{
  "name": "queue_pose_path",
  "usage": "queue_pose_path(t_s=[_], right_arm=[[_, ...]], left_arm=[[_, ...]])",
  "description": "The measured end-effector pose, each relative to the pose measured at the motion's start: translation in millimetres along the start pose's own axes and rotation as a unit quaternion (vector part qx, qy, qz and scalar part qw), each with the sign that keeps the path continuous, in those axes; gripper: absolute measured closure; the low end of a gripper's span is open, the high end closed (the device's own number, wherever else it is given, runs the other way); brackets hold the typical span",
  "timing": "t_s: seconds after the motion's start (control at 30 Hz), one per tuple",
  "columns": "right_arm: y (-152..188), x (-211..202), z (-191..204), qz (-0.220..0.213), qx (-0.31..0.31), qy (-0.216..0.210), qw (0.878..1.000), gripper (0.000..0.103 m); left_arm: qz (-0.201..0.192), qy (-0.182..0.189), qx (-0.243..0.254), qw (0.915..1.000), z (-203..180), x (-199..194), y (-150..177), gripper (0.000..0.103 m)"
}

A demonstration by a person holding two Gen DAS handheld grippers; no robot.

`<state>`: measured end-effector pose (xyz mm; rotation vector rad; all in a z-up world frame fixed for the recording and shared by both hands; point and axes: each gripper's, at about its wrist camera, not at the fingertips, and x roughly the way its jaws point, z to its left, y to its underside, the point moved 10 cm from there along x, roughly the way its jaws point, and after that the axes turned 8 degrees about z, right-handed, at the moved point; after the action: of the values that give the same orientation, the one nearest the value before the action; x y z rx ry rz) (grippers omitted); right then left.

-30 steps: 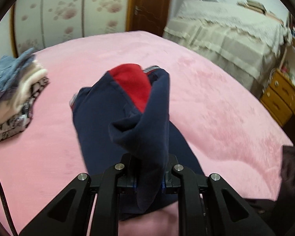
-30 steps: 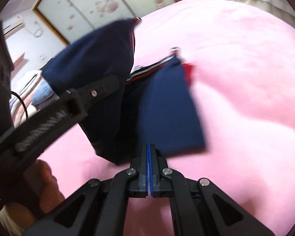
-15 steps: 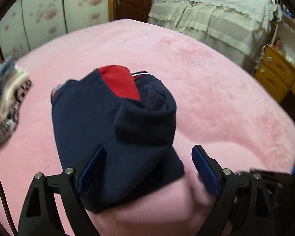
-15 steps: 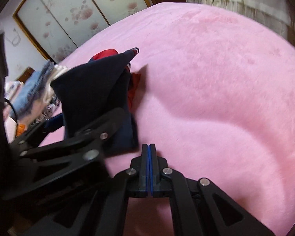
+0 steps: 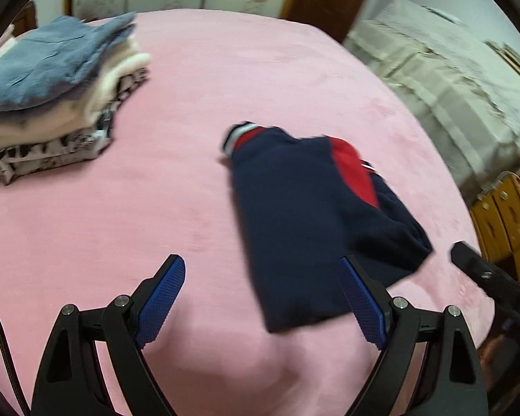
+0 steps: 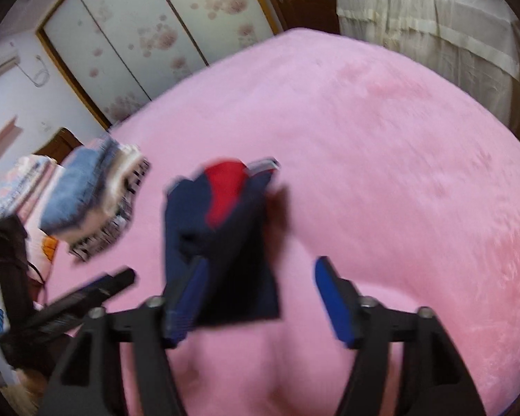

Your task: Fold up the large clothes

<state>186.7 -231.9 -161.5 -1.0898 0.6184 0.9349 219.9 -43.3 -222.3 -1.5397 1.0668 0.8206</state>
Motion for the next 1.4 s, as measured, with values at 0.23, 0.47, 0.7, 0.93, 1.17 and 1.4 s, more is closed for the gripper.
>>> queue_pose_path(t_s=[0.23,0.47,0.7,0.93,1.17,1.4], right_arm=[[-16.7,51.8,40.5,0.095,-0.086,0.041,0.991,0.036],[-24.6,107.5,25.0,0.201,-0.071,0.065,0.975,0.036],[-20.9,125.3,25.1,0.24,-0.071,0.017,0.968,0.073],[-24.0,112.3,27.0,0.185,0.087,-0.213,0.955,0.085],[2.0,121.5,-12.3,0.125,0.139,-0.219,0.958,0.085],[16.0,120.6,-23.0,0.075,0.121,-0.202,0.969,0.084]], left_arm=[[0.01,-0.036,-0.019,0.9991,14.6,7.6,-16.1,0.014],[0.025,-0.029,-0.021,0.999,13.1,20.6,-21.3,0.014],[0.035,-0.011,-0.041,0.9985,19.3,33.3,-28.4,0.014],[0.036,0.002,-0.045,0.9983,20.1,41.2,-30.9,0.014],[0.049,0.006,-0.033,0.9982,15.5,62.6,-30.6,0.014],[0.075,-0.005,0.001,0.9971,2.3,91.9,-19.3,0.014]])
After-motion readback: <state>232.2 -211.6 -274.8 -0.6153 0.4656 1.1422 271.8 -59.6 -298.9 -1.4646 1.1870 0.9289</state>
